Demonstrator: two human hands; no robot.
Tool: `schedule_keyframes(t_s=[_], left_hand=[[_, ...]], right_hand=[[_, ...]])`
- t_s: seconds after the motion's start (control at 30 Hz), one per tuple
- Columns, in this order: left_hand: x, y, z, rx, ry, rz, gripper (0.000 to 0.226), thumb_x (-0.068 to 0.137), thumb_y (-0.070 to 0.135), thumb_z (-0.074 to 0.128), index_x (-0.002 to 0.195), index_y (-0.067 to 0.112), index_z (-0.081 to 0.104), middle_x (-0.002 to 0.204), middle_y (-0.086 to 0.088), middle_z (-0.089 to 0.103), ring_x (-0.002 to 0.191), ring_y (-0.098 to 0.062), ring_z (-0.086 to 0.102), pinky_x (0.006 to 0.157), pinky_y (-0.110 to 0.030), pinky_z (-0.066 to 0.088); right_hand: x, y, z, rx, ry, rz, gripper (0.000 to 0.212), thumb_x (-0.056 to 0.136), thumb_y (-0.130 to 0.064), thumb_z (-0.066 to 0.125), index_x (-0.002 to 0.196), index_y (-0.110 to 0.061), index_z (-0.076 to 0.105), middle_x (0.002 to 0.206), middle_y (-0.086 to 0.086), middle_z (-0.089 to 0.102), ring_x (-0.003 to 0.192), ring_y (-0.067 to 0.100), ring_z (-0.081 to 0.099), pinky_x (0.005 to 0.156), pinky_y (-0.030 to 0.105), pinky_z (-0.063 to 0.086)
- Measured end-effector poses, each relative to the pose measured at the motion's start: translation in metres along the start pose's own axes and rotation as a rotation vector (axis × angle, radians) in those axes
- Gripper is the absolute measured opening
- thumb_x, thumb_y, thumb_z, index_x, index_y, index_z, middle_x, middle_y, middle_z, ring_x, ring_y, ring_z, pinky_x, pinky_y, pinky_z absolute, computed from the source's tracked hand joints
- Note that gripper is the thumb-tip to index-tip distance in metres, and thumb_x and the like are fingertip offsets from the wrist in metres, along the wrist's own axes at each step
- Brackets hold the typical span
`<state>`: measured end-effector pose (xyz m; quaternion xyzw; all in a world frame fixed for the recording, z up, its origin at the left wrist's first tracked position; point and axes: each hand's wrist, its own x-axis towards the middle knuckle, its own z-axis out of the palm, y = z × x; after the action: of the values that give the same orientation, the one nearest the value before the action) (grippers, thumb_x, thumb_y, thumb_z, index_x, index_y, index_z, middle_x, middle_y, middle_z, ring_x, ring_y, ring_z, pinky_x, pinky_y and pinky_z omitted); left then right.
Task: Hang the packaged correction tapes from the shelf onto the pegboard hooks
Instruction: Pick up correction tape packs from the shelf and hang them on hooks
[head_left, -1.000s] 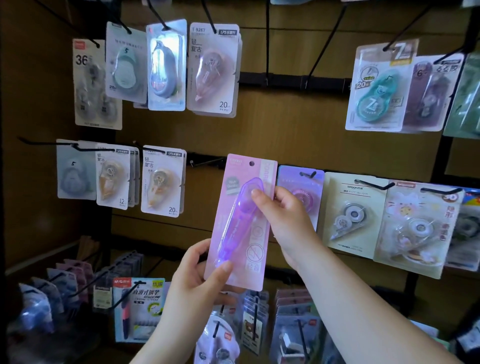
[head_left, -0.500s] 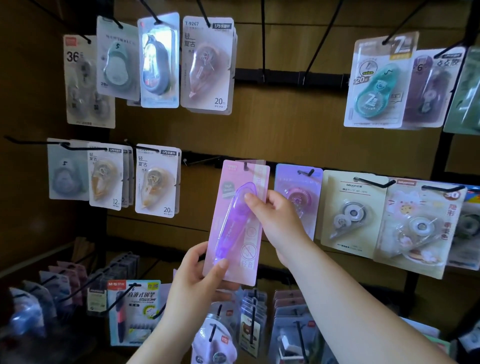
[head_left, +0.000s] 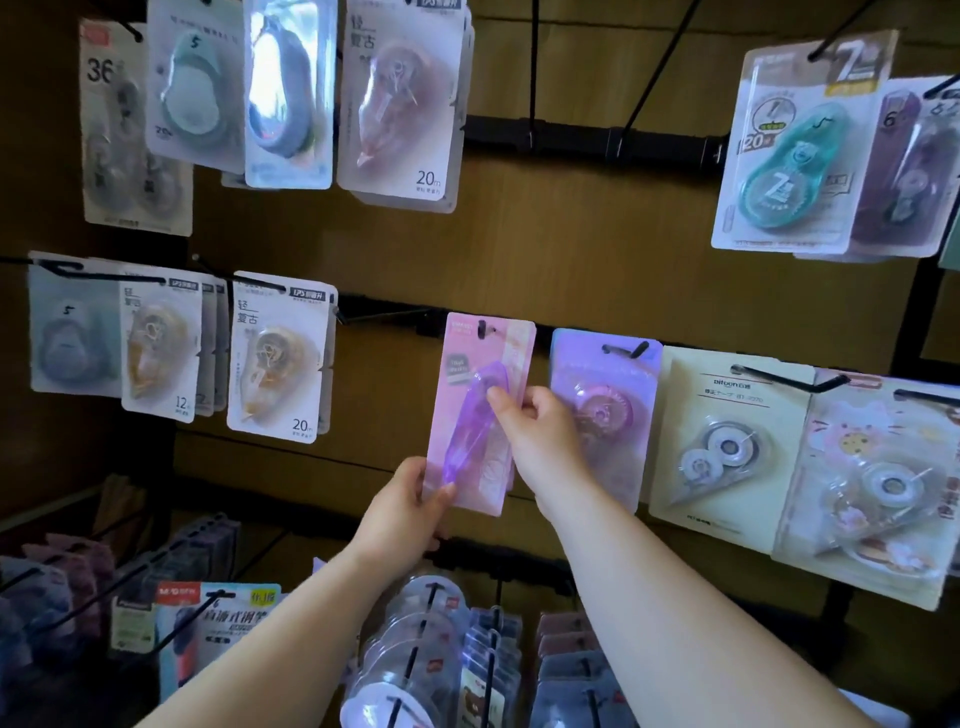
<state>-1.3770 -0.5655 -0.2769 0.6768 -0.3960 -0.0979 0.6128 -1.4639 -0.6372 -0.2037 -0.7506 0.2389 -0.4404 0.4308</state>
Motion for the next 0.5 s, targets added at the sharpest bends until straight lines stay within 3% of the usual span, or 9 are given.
schedule_keyframes(t_s=[0.13,0.2,0.23,0.33,0.37,0.43,0.5], left_hand=[[-0.003,0.0,0.004,0.006,0.055,-0.006,0.025,0.09,0.023,0.053,0.112,0.015,0.048,0.091,0.004,0.057,0.079,-0.013,0.057,0.063,-0.027,0.054],[-0.011,-0.005,-0.002,0.036,0.126,-0.008,0.038,0.087,0.023,0.058,0.121,0.012,0.049,0.113,-0.006,0.058,0.09,-0.019,0.058,0.079,-0.038,0.055],[-0.02,-0.008,-0.006,0.046,0.172,-0.007,0.04,0.085,0.022,0.06,0.123,0.012,0.049,0.117,-0.01,0.057,0.089,-0.019,0.058,0.083,-0.037,0.054],[-0.058,-0.017,-0.019,0.06,0.284,0.036,0.026,0.086,0.017,0.058,0.111,0.017,0.054,0.092,0.004,0.06,0.069,-0.003,0.057,0.065,-0.011,0.047],[-0.076,-0.019,-0.022,0.042,0.307,0.051,0.018,0.086,0.014,0.057,0.103,0.02,0.055,0.085,0.009,0.058,0.067,0.001,0.056,0.064,-0.009,0.045],[-0.115,-0.026,-0.025,-0.017,0.339,0.074,0.016,0.087,0.01,0.055,0.087,0.025,0.056,0.078,0.011,0.058,0.066,0.002,0.057,0.061,-0.007,0.045],[-0.155,-0.036,-0.021,-0.075,0.387,0.046,0.024,0.088,0.008,0.053,0.077,0.028,0.057,0.063,0.01,0.062,0.056,0.005,0.057,0.052,-0.003,0.043]], right_hand=[[-0.002,0.007,-0.005,-0.062,-0.002,-0.055,0.02,0.091,-0.03,0.051,0.101,-0.013,0.054,0.087,-0.001,0.058,0.082,0.015,0.058,0.055,0.017,0.041],[-0.012,0.011,-0.01,-0.017,-0.071,-0.005,0.022,0.092,-0.026,0.05,0.109,-0.013,0.052,0.08,-0.006,0.054,0.078,0.01,0.056,0.065,0.02,0.047],[-0.019,0.014,-0.015,0.008,-0.101,0.029,0.026,0.092,-0.023,0.05,0.115,-0.011,0.051,0.079,-0.008,0.053,0.077,0.009,0.056,0.072,0.023,0.049],[-0.05,0.028,-0.032,0.04,-0.164,0.083,0.019,0.092,-0.016,0.05,0.111,-0.013,0.052,0.09,-0.003,0.059,0.088,0.015,0.06,0.083,0.027,0.05],[-0.064,0.032,-0.038,0.047,-0.178,0.082,0.008,0.091,-0.014,0.051,0.098,-0.016,0.055,0.091,-0.002,0.061,0.09,0.016,0.061,0.085,0.028,0.051],[-0.094,0.044,-0.051,0.059,-0.193,0.07,0.016,0.091,-0.011,0.051,0.081,-0.024,0.055,0.085,-0.004,0.063,0.086,0.014,0.064,0.083,0.027,0.053],[-0.126,0.06,-0.063,0.113,-0.206,0.103,0.023,0.091,-0.007,0.049,0.077,-0.022,0.058,0.077,-0.005,0.066,0.073,0.01,0.066,0.073,0.024,0.056]])
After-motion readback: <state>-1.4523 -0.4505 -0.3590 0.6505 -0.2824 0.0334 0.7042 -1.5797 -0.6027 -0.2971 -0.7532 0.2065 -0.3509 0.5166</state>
